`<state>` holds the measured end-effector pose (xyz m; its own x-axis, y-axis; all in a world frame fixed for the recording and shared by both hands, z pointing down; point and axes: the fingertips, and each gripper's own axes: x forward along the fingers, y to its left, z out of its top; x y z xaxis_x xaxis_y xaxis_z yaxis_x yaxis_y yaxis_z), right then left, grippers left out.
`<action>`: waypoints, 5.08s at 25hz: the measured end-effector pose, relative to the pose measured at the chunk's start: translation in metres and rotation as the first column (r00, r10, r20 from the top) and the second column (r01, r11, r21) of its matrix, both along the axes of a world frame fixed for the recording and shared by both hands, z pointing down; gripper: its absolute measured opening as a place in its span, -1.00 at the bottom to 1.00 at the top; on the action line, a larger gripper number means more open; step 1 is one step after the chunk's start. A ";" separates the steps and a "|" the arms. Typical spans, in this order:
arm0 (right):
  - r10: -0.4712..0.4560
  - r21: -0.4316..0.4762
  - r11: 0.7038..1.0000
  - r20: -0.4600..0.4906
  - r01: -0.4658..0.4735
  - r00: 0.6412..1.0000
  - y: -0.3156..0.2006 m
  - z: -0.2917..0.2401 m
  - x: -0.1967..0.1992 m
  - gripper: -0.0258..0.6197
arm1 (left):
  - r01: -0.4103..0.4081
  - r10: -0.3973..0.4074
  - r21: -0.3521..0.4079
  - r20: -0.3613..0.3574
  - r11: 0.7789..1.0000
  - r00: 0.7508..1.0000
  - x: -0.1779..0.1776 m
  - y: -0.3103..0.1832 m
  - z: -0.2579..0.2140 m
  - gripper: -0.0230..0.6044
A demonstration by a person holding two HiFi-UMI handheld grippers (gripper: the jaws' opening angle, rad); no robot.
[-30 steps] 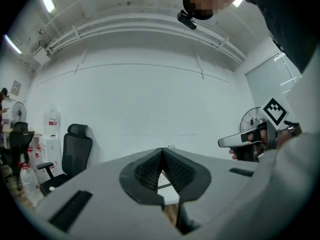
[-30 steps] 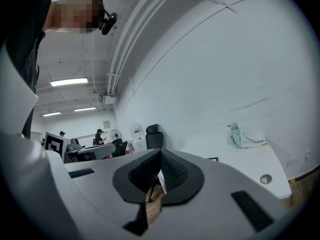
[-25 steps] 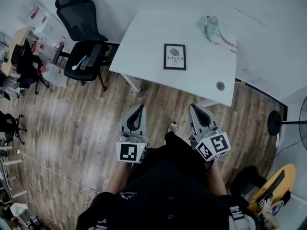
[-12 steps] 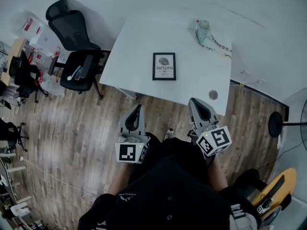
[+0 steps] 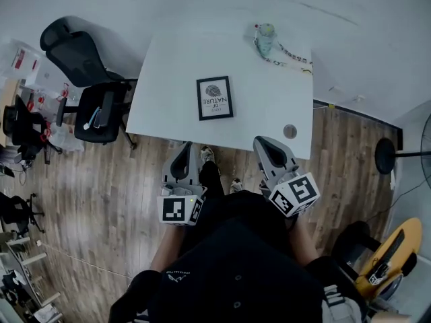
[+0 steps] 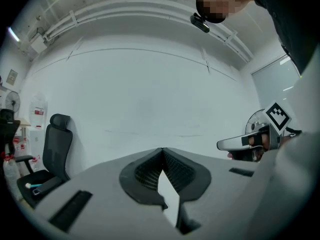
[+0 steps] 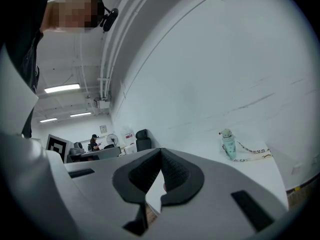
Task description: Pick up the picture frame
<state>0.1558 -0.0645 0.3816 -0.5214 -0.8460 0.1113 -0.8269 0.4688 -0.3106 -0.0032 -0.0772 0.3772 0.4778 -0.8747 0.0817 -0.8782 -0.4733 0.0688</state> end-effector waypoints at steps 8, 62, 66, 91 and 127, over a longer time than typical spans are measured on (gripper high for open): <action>0.113 -0.042 0.993 0.003 -0.113 0.994 -0.058 0.010 0.017 -0.92 | -0.071 0.071 -0.036 -0.012 0.997 0.997 -0.004 -0.081 0.018 -0.91; -0.011 -0.735 0.632 -0.325 -0.245 0.946 -0.260 0.329 -0.034 -0.78 | -0.178 0.292 -0.792 0.001 0.584 0.956 -0.013 -0.273 0.353 -0.77; -0.027 -0.758 0.604 -0.327 -0.246 0.945 -0.259 0.342 -0.034 -0.69 | -0.195 0.318 -0.817 -0.015 0.543 0.948 -0.004 -0.264 0.361 -0.66; -0.028 -0.808 0.522 -0.336 -0.272 0.942 -0.257 0.387 -0.035 -0.62 | 0.031 0.106 -0.867 0.096 0.497 0.990 -0.006 -0.268 0.392 -0.55; 0.161 -0.764 0.552 -0.297 -0.335 0.941 -0.232 0.348 -0.048 -0.71 | -0.003 0.183 -0.828 0.120 0.561 0.976 -0.019 -0.268 0.350 -0.69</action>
<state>0.1074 -0.2968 0.7292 -0.2027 -0.4594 0.8648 -0.9482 -0.1286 -0.2906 -0.0218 -0.3453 0.7270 0.4512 -0.3371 0.8263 -0.8705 -0.3701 0.3243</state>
